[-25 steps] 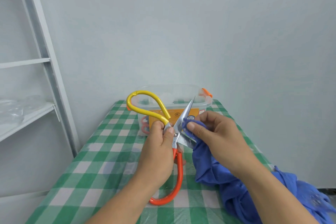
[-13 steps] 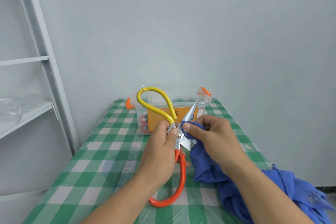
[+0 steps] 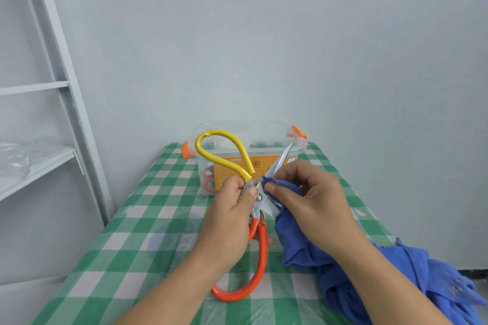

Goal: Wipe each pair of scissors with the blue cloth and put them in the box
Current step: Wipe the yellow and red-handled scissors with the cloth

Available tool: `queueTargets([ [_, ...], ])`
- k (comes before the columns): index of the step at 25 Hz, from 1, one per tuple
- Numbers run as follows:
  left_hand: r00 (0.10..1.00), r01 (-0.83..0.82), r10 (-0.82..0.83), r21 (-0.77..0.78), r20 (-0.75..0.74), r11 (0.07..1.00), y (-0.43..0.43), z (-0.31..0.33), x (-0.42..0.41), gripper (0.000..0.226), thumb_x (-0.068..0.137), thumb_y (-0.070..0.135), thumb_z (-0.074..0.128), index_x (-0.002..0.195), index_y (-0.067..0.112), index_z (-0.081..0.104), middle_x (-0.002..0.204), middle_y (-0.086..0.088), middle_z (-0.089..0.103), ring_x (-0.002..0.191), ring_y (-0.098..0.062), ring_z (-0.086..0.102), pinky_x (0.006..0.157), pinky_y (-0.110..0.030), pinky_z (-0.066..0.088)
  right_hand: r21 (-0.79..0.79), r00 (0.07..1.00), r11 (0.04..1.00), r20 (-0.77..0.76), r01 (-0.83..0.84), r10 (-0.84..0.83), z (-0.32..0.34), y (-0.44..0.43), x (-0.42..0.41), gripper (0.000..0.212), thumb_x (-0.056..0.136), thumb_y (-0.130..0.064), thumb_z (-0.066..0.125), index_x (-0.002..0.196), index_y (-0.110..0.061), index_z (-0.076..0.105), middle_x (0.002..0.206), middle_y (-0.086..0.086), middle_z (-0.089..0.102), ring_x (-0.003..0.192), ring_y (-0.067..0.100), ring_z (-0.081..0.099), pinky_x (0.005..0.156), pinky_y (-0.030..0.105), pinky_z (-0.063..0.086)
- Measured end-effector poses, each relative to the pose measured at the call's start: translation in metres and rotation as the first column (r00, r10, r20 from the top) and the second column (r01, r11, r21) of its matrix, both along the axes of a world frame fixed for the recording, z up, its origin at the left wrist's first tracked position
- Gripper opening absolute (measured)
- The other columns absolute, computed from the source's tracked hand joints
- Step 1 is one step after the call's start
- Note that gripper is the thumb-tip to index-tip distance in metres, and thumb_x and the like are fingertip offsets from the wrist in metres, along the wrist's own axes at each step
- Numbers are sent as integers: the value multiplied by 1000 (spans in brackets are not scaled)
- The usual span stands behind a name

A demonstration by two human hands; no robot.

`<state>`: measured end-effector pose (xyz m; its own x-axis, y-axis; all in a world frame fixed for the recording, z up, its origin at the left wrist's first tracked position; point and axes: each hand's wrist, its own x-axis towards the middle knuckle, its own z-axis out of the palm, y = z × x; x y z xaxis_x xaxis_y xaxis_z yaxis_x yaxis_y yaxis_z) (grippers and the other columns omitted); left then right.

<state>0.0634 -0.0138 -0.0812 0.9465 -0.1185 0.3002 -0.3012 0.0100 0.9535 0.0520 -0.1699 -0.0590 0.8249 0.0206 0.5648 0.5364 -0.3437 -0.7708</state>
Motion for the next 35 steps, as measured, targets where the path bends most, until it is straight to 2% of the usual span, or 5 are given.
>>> queueTargets([
  [12,995,20,-26,-68,-93,997,0,7,-5,16,105,13,46,102,-2,52,75,-8,54,56,-20,58,57,-51,60,-114,999,993,-35,20,-24,-2,-12,3,16,82,-8,79,74,-13,68,72,-5,67,70,15,61,68,31,50],
  [17,997,2,-6,-50,-77,999,1,4,0,23,103,22,52,101,-1,53,79,-16,51,63,-26,54,60,-62,58,97,999,995,-3,-33,34,4,-12,-3,16,86,2,72,77,-12,71,71,0,69,66,14,61,61,35,50],
  [22,997,-8,7,-19,-80,1000,1,2,1,24,101,26,53,99,3,54,87,-35,46,71,-32,45,59,-63,58,-50,998,999,62,18,-15,-8,1,2,19,86,-7,69,85,-26,71,83,-8,70,78,20,67,70,48,55],
  [28,996,-28,28,8,-87,1000,2,1,2,32,94,39,54,100,7,57,90,-34,49,71,-31,45,62,-74,51,-325,956,935,290,144,-46,-16,2,9,13,84,-17,65,92,-20,75,89,-12,63,81,10,60,66,31,50],
  [35,997,-41,41,-7,-68,999,4,1,-1,22,99,27,54,98,6,59,99,-32,55,74,-30,49,67,-73,51,-248,965,964,260,101,-34,-18,0,8,20,80,-4,74,86,-22,80,83,-9,67,77,13,65,64,37,51],
])
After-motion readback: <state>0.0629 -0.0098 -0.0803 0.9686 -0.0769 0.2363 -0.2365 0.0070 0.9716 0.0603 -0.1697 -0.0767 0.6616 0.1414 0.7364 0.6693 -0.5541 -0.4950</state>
